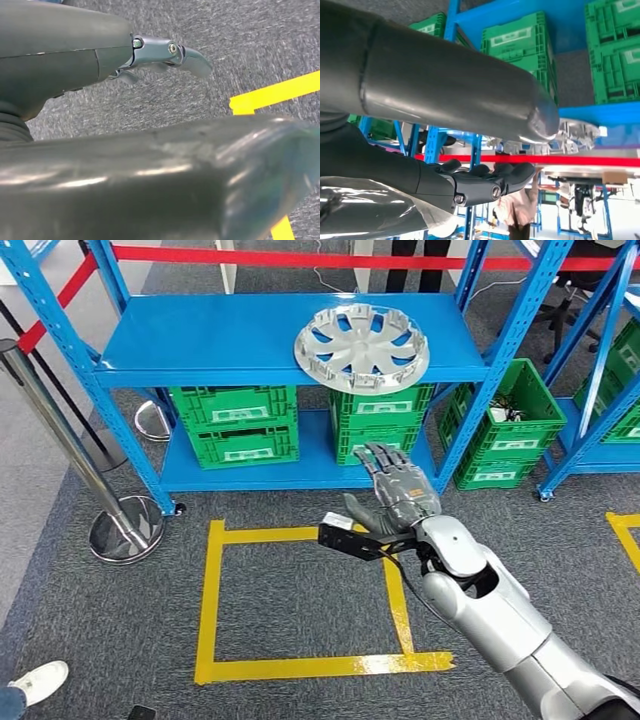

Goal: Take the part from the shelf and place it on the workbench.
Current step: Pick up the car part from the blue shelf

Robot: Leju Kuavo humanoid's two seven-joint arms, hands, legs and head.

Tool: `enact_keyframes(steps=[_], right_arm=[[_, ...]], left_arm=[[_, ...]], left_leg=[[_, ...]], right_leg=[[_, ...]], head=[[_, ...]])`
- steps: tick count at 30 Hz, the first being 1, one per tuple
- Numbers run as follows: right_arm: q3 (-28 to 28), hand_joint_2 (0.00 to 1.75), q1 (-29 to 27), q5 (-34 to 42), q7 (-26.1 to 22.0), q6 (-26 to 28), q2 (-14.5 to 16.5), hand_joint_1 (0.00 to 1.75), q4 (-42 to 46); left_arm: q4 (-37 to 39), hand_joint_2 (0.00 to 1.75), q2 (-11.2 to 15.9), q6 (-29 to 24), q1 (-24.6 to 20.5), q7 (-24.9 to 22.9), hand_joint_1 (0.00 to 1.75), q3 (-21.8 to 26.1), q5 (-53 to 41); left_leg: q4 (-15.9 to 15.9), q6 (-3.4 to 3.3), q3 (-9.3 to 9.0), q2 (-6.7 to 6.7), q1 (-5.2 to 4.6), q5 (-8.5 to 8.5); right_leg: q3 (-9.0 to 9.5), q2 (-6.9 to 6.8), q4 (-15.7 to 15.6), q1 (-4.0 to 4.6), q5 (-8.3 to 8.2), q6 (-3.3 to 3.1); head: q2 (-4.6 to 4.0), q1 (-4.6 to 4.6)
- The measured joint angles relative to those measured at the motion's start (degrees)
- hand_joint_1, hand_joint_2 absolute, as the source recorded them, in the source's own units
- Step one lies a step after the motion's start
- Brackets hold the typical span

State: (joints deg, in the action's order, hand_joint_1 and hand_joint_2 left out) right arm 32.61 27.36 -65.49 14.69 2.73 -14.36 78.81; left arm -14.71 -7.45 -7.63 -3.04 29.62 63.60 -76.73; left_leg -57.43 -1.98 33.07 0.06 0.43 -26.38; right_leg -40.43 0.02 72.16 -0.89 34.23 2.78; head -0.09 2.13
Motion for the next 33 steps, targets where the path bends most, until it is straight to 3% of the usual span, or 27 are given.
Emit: enact_keyframes(steps=[1,2,4,6,7,11,13,15,16,17,18,20,21,24,27,31,32,33], right_arm=[[0.05,0.00,-0.12,0.01,0.02,-0.01,0.00,0.00,-0.17],[0.14,0.00,-0.17,0.01,0.04,-0.02,0.00,0.00,-0.34],[0.31,0.00,-0.06,0.01,0.07,-0.02,0.00,0.00,-0.61],[0.44,0.00,0.27,0.03,0.05,-0.04,0.02,0.00,-0.82],[0.52,0.00,0.39,0.07,0.03,-0.06,0.04,0.00,-0.92],[0.69,0.00,0.47,0.26,0.05,-0.08,0.08,0.00,-1.21],[0.69,0.00,0.59,0.27,0.07,-0.05,0.10,0.00,-1.24],[0.79,0.00,0.53,0.29,0.04,-0.05,0.14,0.00,-1.37],[0.81,0.00,0.45,0.37,0.05,-0.05,0.15,0.00,-1.47],[0.81,0.00,0.40,0.52,0.08,-0.02,0.15,0.00,-1.57],[0.79,0.00,0.40,0.75,0.16,0.05,0.15,0.00,-1.63],[0.60,0.00,0.47,1.19,0.47,0.31,0.15,0.00,-1.67],[0.42,0.00,0.53,1.39,0.64,0.47,0.15,0.00,-1.67],[-0.62,0.00,0.62,1.90,0.94,0.92,0.13,0.00,-1.57],[-1.86,0.00,0.66,2.05,1.02,1.21,-0.07,0.00,-1.37],[-2.58,0.00,0.42,2.15,1.01,1.43,-0.33,0.00,-1.25],[-2.65,0.00,0.25,2.19,1.01,1.43,-0.39,0.00,-1.25],[-2.70,0.00,0.16,2.21,1.01,1.43,-0.42,0.00,-1.25]], left_arm=[[0.00,0.00,0.00,0.09,0.05,0.00,0.00,0.00,0.02],[0.01,0.00,0.00,0.22,0.10,0.00,0.00,0.00,0.05],[0.01,0.00,-0.02,0.56,0.13,0.02,0.00,0.00,0.11],[0.01,0.00,-0.02,0.79,0.11,0.08,0.00,0.00,0.25],[0.01,0.00,-0.02,0.86,0.12,0.12,0.00,0.00,0.32],[0.00,0.00,0.07,0.86,0.12,0.21,0.00,0.00,0.49],[0.01,0.00,0.10,0.84,0.12,0.24,0.00,0.00,0.49],[0.01,0.00,0.10,0.84,0.21,0.24,0.00,0.00,0.46],[0.01,0.00,0.11,0.84,0.30,0.24,0.00,0.00,0.45],[0.01,0.00,0.13,0.84,0.39,0.25,0.00,0.00,0.46],[0.01,0.00,0.17,0.84,0.46,0.25,0.00,0.00,0.48],[0.01,0.00,0.28,0.82,0.54,0.26,0.00,0.01,0.55],[0.01,0.00,0.33,0.79,0.56,0.28,0.00,0.01,0.58],[0.01,0.00,0.42,0.64,0.68,0.33,0.00,0.01,0.63],[0.01,0.00,0.42,0.60,0.95,0.35,0.00,0.02,0.63],[0.01,0.00,0.44,0.69,0.86,0.37,0.00,0.02,0.62],[0.02,0.00,0.43,0.73,0.93,0.37,0.00,0.02,0.62],[0.02,0.00,0.43,0.76,1.00,0.37,0.00,0.02,0.61]], left_leg=[[-0.01,-0.08,-0.04,-0.03,-0.03,-0.11],[-0.03,-0.10,-0.14,-0.07,-0.05,-0.23],[-0.09,0.13,-0.50,-0.16,-0.05,-0.56],[-0.31,0.65,-0.66,-0.21,-0.29,-0.98],[-0.39,0.93,-0.63,-0.21,-0.38,-1.13],[-1.41,2.17,-0.39,-0.18,-0.27,-2.10],[-6.71,2.84,2.16,-0.18,-0.11,-4.50],[-14.64,3.19,6.54,-0.17,-0.01,-7.09],[-17.01,3.26,8.15,-0.17,0.02,-7.19],[-17.21,3.24,8.80,-0.17,0.03,-6.05],[-15.17,3.13,8.41,-0.17,0.04,-3.82],[-7.99,2.66,5.90,-0.17,-0.05,1.11],[-4.93,2.33,4.62,-0.18,-0.16,2.24],[-1.75,1.27,3.00,-0.18,-0.46,1.16],[-0.71,0.22,1.53,-0.25,-0.10,0.51],[-0.41,-0.53,-0.04,-0.29,-0.09,-0.69],[-0.42,-0.53,-0.51,-0.31,-0.14,-1.10],[-0.42,-0.49,-1.09,-0.32,-0.18,-1.55]], right_leg=[[-1.12,0.00,1.80,0.00,0.00,0.06],[-1.19,-0.01,1.37,0.00,-1.09,0.04],[1.71,-0.08,-5.47,0.00,-5.30,-0.20],[5.29,-0.18,-12.27,0.13,-7.52,-0.63],[6.15,-0.17,-13.77,0.22,-7.53,-0.87],[6.93,-0.01,-14.50,0.11,-6.77,-2.09],[7.60,-0.04,-14.68,-0.08,-6.42,-2.69],[8.29,-0.03,-14.67,-0.08,-5.82,-2.96],[8.72,0.00,-14.67,-0.07,-5.45,-2.96],[9.24,0.06,-14.67,-0.08,-5.06,-2.90],[9.88,0.12,-14.67,-0.08,-4.60,-2.80],[11.07,0.19,-14.73,0.00,-3.56,-2.40],[11.47,0.25,-14.76,0.07,-3.12,-2.07],[11.79,0.32,-14.93,0.17,-2.85,-0.88],[10.39,0.23,-12.12,0.14,-2.31,-0.14],[1.45,0.18,1.07,0.18,1.74,0.30],[-0.07,0.18,1.98,0.19,1.25,0.26],[-0.55,0.18,0.82,0.22,-0.52,0.11]], head=[[0.00,0.00],[0.00,0.03],[0.00,0.02],[0.00,-0.03],[0.00,-0.06],[0.00,-0.17],[0.00,-0.35],[0.00,-0.46],[0.00,-0.46],[0.00,-0.48],[0.00,-0.48],[0.00,-0.51],[0.00,-0.55],[0.00,-0.63],[0.00,-0.44],[0.00,-0.23],[0.00,-0.21],[0.00,-0.21]])
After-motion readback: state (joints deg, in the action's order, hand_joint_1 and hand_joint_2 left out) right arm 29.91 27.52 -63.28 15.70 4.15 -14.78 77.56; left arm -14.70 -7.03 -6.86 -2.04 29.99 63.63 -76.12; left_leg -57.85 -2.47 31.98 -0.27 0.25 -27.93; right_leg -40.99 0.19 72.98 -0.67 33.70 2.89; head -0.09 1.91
